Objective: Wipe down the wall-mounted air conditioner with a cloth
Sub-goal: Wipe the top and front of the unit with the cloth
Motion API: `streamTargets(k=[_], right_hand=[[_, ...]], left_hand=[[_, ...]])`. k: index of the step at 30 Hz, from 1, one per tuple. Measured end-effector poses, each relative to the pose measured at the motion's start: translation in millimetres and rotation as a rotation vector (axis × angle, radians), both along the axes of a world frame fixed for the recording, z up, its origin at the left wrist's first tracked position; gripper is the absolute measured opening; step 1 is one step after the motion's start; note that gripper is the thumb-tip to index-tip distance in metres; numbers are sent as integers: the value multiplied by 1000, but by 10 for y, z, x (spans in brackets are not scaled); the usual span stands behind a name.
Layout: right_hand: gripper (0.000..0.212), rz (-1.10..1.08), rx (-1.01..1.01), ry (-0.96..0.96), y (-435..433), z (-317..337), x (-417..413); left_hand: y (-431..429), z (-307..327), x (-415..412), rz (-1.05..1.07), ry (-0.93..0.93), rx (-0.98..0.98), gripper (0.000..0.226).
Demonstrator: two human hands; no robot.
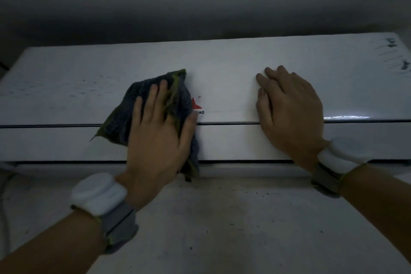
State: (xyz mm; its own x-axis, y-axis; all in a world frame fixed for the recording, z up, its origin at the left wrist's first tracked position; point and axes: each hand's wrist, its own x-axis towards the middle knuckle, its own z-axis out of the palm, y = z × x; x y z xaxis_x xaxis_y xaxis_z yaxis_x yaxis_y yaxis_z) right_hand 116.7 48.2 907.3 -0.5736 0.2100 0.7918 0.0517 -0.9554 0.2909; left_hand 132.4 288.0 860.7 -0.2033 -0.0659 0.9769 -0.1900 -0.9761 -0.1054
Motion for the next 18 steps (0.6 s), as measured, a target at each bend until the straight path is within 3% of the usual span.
streamTargets(k=[6, 10, 14, 18], right_hand=[[40, 92, -60, -71, -43, 38, 14], [34, 82, -20, -27, -54, 24, 17], [39, 62, -18, -10, -80, 15, 11], [41, 62, -31, 4, -78, 4, 0]], left_hand=[[-758, 377, -136, -71, -18, 360, 68], [-837, 806, -220, -110, 74, 287, 78], [-638, 1295, -276, -179, 128, 227, 67], [-80, 1491, -246, 46, 117, 205, 84]])
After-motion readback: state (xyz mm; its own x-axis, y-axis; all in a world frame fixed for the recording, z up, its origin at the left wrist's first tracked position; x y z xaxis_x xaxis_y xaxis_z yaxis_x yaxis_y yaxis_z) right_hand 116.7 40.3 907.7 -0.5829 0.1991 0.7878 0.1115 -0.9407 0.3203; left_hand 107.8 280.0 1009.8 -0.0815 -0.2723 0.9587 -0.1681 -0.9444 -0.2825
